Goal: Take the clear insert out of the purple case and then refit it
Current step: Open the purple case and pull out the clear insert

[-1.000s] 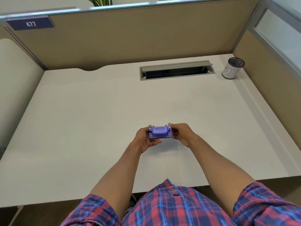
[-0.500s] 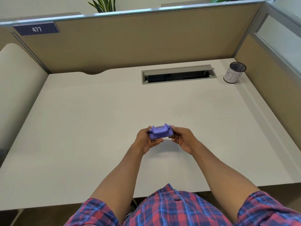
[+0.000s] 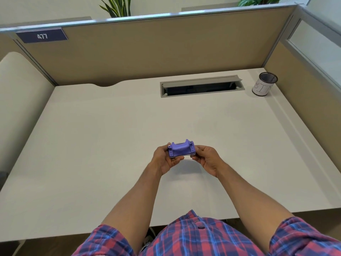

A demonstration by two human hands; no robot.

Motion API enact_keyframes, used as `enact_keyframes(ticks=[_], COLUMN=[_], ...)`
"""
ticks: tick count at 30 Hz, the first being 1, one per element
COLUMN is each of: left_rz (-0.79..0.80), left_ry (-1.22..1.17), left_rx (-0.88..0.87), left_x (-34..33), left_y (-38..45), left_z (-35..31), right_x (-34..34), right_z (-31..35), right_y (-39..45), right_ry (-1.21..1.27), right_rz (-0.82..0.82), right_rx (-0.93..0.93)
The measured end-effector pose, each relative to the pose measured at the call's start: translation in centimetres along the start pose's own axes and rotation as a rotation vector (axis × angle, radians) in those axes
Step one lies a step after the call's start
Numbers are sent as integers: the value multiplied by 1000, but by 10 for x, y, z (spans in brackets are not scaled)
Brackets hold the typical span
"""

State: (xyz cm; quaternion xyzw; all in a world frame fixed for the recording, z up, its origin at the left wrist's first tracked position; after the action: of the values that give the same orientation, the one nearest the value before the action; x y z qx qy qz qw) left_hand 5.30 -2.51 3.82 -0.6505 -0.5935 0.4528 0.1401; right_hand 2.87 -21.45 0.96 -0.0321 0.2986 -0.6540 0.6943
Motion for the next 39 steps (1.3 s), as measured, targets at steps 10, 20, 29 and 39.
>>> enact_keyframes(ticks=[10,20,29,39], left_rz=[16,51,78,129], left_ry=[80,143,73,-5], left_rx=[-21,-46,-18,-32], left_x=[-2,0,-1,4], left_y=[-1,0,-3,-1], left_z=[-3,-1,5,5], right_x=[4,-32,-39,-41], right_z=[15,30,33,36], right_y=[4,3,3,-2], right_ry=[-245,-811,-1101,-1084], right_rz=[-132,38,45,63], right_rx=[165,335,439,475])
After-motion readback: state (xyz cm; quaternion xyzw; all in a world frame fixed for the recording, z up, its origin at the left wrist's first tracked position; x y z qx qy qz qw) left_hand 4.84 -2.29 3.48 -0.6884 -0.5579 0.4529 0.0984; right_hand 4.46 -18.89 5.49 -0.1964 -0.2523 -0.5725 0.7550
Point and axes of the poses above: each hand's wrist, its own y-axis towards the middle knuckle, its own x-axis out of the back of the hand, z = x × y, the point moved 1 cm from there along y, towards the middle knuckle, and after that the axes turned 3 degrees about z, right-handed, at the moved point
